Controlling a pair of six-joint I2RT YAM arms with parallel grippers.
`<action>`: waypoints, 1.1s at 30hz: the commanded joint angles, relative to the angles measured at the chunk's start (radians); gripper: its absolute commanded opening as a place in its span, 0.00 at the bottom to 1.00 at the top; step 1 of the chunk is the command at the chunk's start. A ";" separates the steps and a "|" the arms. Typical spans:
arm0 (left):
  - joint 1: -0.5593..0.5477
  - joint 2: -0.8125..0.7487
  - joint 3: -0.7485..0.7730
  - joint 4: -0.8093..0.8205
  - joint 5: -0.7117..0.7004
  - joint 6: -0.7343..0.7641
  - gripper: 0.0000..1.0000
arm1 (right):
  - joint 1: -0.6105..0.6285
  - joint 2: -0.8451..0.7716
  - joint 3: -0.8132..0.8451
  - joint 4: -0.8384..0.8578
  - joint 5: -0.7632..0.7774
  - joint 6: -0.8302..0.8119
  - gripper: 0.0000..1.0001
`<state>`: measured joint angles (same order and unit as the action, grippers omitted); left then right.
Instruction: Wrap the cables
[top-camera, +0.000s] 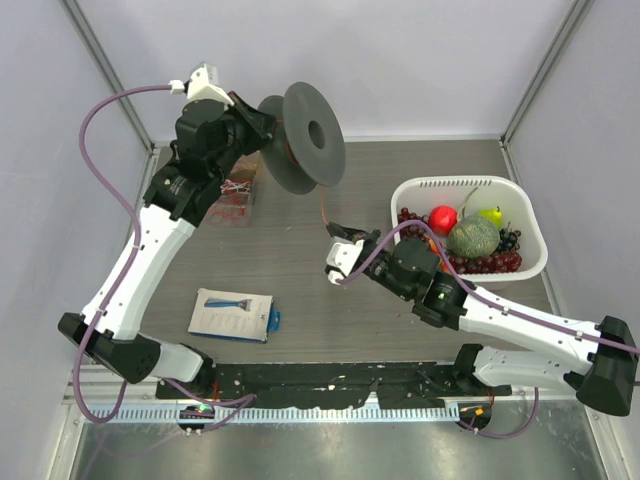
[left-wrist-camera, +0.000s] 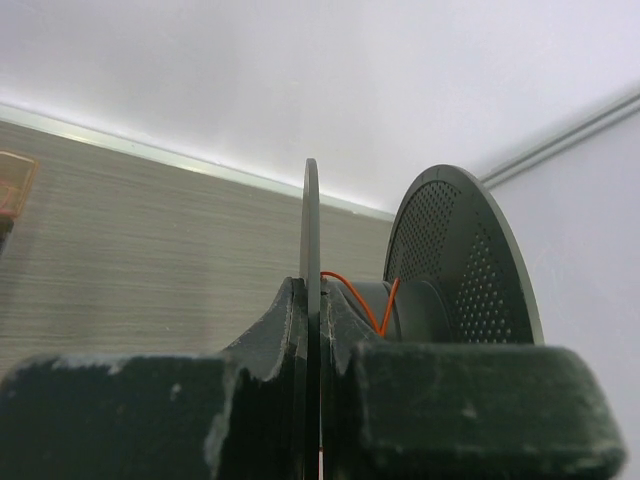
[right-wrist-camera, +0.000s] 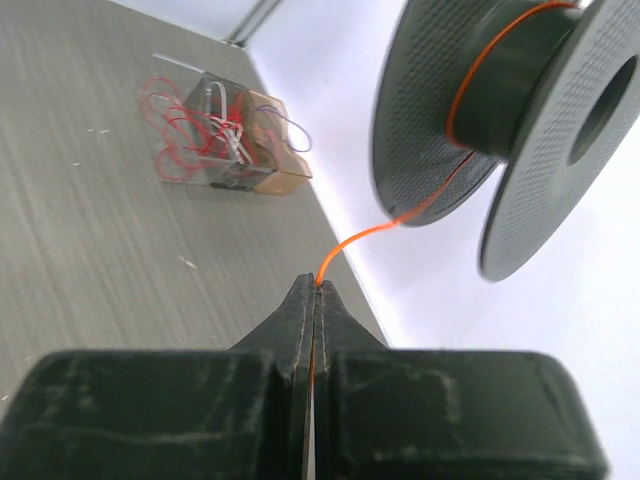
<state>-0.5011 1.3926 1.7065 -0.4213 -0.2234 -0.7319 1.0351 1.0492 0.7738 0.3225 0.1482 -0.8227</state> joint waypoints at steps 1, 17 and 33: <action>0.048 -0.001 0.099 0.090 -0.001 -0.084 0.00 | 0.008 -0.070 0.005 -0.126 -0.097 0.056 0.01; 0.042 0.048 0.021 0.076 -0.010 0.047 0.00 | 0.019 -0.072 0.246 -0.485 -0.496 -0.156 0.01; -0.053 -0.001 -0.102 0.105 -0.033 0.216 0.00 | 0.022 -0.001 0.327 -0.404 -0.323 -0.198 0.12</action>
<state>-0.5777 1.4624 1.5612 -0.4488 -0.2573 -0.4992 1.0557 1.1141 1.1461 -0.1810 -0.2573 -1.1442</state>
